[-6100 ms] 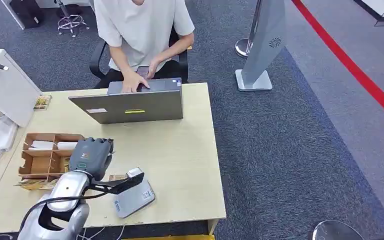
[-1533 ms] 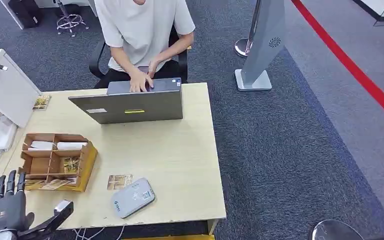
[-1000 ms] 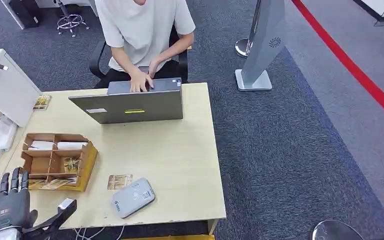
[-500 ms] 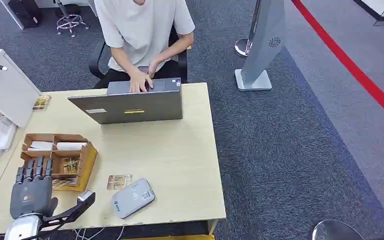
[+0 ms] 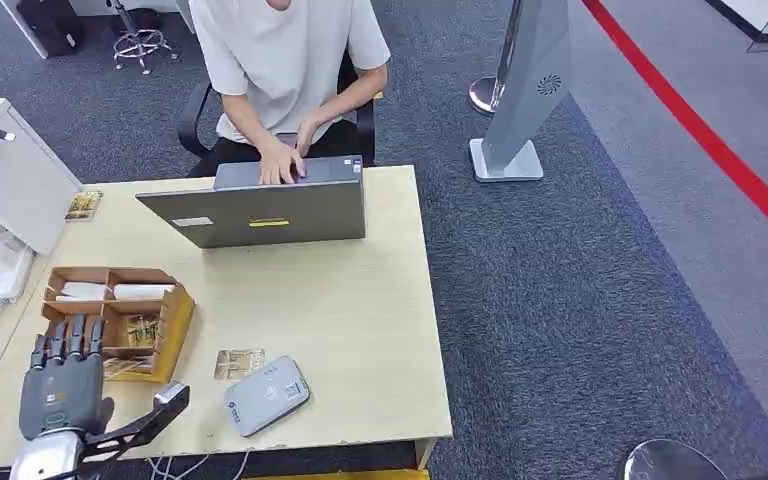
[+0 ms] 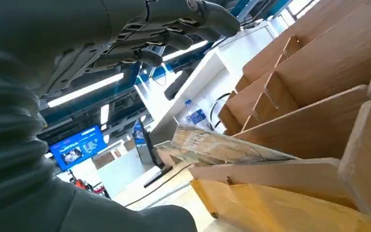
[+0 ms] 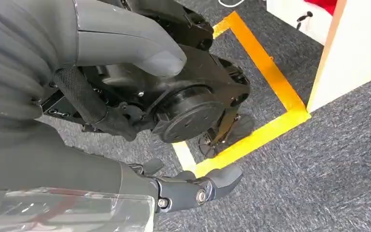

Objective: Pass the card to the sensor for recognition and then transmit it.

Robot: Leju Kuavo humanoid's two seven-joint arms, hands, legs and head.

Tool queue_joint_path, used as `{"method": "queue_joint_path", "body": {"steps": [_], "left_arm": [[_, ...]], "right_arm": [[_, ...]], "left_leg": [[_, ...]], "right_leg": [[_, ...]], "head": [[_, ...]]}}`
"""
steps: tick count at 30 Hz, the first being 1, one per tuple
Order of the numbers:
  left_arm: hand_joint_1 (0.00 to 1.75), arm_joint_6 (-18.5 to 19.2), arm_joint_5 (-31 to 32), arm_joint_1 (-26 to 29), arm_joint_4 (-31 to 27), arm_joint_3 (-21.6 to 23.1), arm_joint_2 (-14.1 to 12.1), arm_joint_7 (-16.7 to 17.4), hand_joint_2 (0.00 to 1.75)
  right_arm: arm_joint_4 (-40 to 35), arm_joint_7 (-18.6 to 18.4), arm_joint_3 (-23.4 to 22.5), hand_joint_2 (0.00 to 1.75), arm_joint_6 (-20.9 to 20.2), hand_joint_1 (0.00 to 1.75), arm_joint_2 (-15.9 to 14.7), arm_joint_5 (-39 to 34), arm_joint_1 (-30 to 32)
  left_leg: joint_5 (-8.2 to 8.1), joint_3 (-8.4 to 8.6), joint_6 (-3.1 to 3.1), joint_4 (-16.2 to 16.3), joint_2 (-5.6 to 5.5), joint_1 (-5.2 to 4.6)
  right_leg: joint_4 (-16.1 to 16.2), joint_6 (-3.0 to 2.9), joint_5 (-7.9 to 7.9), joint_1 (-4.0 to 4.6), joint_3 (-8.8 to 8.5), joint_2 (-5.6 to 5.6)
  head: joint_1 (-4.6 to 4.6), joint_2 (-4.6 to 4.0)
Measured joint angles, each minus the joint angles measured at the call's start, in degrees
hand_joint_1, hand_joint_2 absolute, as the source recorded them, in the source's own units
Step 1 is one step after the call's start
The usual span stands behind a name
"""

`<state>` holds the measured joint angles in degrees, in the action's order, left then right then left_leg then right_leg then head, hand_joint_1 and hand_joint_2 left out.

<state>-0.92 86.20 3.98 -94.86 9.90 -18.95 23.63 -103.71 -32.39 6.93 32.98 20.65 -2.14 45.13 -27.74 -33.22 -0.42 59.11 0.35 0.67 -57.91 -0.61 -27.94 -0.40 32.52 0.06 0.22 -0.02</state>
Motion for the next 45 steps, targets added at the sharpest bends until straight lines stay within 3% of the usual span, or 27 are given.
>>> {"method": "queue_joint_path", "body": {"steps": [13,45], "left_arm": [[0.0,1.6,0.0,1.2,-0.1,-0.5,-0.5,1.8,1.75],[0.0,1.9,0.0,1.1,-0.6,-0.5,-1.0,2.9,1.75]], "right_arm": [[-0.3,0.0,0.9,1.75,2.0,0.0,0.0,0.0,0.0],[-0.7,0.3,2.3,1.75,1.8,0.0,0.0,0.1,0.0]], "left_leg": [[0.0,-0.01,0.0,0.0,-0.01,0.0],[0.0,0.0,0.0,0.0,-0.01,0.0]], "right_leg": [[0.0,0.0,0.0,0.0,0.0,0.0],[0.0,0.0,0.0,0.0,0.02,0.0]], "head": [[0.0,0.0],[0.02,0.0]]}}
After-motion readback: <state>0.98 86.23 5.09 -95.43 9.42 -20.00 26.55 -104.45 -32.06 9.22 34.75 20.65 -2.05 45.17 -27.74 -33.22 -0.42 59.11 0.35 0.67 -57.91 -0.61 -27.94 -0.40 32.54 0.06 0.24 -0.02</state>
